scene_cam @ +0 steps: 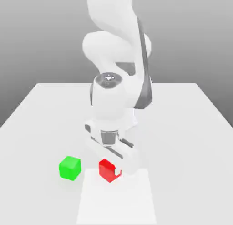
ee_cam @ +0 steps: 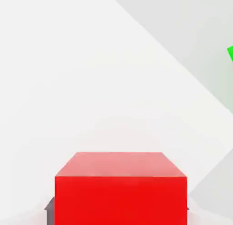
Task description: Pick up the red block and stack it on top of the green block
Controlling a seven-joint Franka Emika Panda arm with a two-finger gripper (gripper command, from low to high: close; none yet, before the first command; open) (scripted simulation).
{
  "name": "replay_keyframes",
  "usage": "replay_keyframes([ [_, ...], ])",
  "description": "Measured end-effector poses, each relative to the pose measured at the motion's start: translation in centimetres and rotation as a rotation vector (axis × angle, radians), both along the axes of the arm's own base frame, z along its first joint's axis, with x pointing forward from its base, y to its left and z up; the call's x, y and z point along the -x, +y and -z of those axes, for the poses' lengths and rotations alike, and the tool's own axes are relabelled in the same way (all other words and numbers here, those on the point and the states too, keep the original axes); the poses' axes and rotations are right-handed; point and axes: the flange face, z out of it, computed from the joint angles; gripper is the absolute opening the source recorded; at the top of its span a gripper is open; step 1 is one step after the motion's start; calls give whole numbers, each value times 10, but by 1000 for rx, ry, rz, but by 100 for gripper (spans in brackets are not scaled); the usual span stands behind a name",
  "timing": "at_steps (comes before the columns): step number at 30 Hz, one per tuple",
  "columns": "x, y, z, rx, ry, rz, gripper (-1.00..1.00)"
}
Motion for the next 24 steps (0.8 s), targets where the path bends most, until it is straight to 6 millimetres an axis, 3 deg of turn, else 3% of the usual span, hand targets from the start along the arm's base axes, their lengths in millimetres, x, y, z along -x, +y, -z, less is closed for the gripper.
replay_keyframes([
  [9,0,-1,-60,1,0,1,-100],
  [21,18,-119,-100,1,1,139,-100],
  [24,19,-128,-83,1,1,149,-100],
])
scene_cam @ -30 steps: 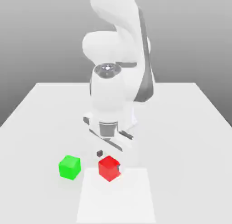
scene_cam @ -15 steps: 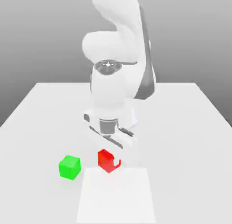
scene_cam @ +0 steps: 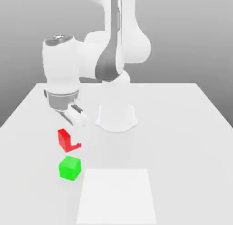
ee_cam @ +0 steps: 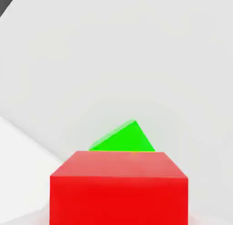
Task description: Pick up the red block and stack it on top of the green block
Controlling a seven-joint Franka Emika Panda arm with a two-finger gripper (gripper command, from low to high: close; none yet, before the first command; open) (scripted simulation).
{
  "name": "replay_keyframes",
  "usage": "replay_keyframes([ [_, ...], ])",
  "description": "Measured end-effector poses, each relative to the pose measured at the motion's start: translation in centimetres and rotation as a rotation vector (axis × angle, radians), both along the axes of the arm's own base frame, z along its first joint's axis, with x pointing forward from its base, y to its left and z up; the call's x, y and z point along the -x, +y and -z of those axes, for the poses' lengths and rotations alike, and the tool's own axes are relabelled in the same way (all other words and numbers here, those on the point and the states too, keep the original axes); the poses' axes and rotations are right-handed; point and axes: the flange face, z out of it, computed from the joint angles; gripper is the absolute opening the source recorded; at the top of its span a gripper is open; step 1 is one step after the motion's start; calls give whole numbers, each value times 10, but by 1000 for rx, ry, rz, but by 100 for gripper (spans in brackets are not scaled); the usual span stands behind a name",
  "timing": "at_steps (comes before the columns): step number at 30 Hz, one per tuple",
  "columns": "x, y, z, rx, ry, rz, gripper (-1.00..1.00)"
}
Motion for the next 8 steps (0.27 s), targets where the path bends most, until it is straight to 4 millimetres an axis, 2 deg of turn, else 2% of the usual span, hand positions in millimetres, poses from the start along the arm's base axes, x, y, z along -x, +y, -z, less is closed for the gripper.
replay_keyframes([
  [4,1,-1,35,0,0,1,-100],
  [5,1,-1,42,0,0,1,100],
  [8,1,0,42,0,0,-2,100],
])
